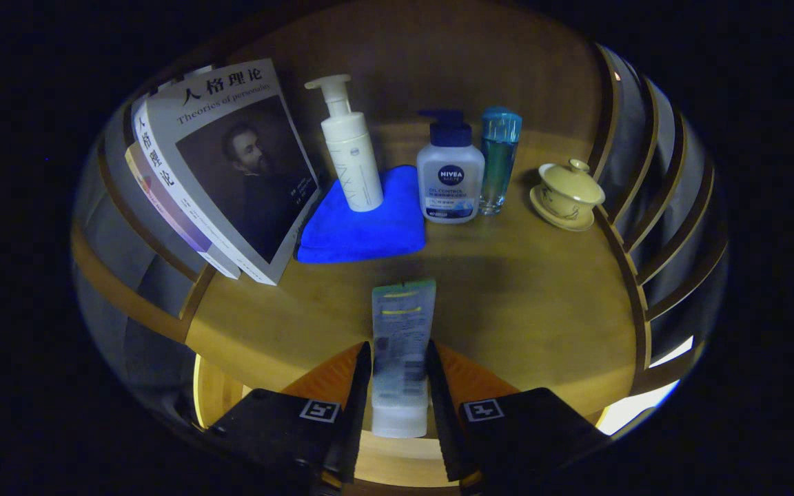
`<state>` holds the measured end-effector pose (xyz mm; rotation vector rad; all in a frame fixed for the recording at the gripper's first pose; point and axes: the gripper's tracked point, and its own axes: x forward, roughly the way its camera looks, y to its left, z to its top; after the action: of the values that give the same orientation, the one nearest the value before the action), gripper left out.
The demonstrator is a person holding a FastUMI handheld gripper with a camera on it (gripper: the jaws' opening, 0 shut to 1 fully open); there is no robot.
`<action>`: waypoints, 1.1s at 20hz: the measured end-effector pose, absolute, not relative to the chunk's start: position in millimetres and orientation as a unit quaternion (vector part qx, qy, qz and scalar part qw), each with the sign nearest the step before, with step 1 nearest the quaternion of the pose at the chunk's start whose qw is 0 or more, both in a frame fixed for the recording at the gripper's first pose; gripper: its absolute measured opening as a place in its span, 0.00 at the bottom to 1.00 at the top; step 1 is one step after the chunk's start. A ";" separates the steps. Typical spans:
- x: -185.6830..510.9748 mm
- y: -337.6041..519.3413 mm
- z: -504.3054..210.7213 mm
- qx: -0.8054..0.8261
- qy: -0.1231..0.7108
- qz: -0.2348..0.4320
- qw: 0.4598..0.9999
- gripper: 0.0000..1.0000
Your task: Pull open the drawer, take out the items inside it, and place them on the countertop above the cabinet.
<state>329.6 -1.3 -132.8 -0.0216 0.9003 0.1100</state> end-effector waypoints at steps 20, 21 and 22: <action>192.7 -3.9 14.4 -0.059 0.113 0.065 0.990 0.99; 181.3 -5.9 18.4 -0.058 0.095 0.060 0.992 0.99; 169.8 -6.6 21.0 -0.054 0.079 0.054 0.994 0.99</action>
<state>169.8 -6.6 21.0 -0.1092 0.1587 0.1089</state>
